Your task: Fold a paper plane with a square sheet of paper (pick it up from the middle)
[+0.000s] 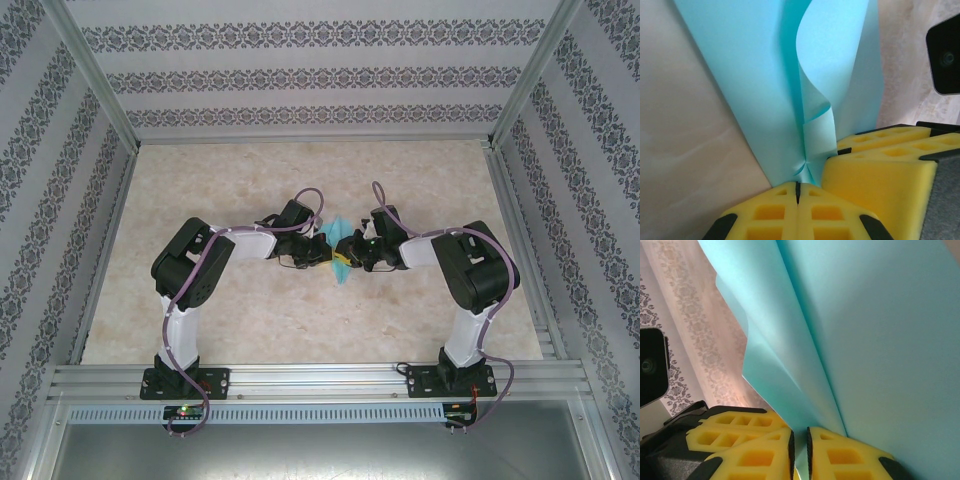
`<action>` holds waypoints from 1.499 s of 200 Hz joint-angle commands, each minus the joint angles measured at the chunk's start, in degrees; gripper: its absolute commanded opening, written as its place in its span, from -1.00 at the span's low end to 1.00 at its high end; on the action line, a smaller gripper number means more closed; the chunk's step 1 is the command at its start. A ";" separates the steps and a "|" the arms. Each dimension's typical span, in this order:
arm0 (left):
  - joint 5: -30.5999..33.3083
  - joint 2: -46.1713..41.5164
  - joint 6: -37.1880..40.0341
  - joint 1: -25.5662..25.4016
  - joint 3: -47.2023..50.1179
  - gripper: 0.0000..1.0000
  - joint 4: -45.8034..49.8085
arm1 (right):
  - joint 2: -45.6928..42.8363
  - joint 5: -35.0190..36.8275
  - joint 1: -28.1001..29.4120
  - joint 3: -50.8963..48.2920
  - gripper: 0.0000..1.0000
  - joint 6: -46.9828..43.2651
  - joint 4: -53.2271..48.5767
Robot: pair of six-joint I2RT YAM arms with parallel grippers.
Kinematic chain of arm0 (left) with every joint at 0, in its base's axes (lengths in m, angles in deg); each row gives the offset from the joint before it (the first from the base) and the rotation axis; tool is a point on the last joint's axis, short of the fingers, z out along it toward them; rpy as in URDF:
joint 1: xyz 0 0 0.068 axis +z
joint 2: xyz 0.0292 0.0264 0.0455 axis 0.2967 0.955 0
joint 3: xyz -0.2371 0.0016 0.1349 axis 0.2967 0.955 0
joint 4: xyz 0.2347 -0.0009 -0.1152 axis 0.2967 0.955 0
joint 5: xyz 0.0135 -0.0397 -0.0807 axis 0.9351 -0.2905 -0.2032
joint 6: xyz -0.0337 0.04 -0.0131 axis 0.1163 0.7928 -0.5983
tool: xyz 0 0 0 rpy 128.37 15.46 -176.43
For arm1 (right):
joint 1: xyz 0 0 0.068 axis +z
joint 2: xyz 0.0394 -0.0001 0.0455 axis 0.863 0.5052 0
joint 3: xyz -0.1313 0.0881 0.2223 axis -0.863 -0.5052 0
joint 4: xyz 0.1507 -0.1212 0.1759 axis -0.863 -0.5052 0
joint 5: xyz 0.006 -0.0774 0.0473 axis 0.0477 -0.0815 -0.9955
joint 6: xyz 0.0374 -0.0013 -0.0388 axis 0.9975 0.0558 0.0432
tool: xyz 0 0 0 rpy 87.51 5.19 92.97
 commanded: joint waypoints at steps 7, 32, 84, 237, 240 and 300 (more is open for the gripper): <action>-1.86 -0.28 -0.46 -0.95 0.85 -1.00 -1.75 | 2.07 0.55 0.54 -1.31 -0.60 0.13 0.17; -1.60 -1.73 -0.79 -0.70 0.98 -1.00 -2.08 | 2.28 0.84 0.54 -1.66 -0.54 -0.05 0.05; 1.89 -6.93 -0.77 -0.13 1.55 -1.00 -0.02 | 2.60 0.73 0.57 -2.28 -0.54 -0.83 0.05; 2.01 -1.39 -1.41 2.62 -5.29 -0.44 2.95 | 2.27 -0.68 1.22 -1.14 -0.45 -5.33 -1.31; 1.86 -1.21 -1.37 2.60 -5.38 -0.44 3.04 | 2.25 -0.65 1.17 -1.14 -0.45 -5.49 -1.59; 3.11 0.45 0.57 2.65 -7.13 -0.42 7.71 | 1.98 -0.62 1.38 -1.06 -0.44 -5.95 -1.58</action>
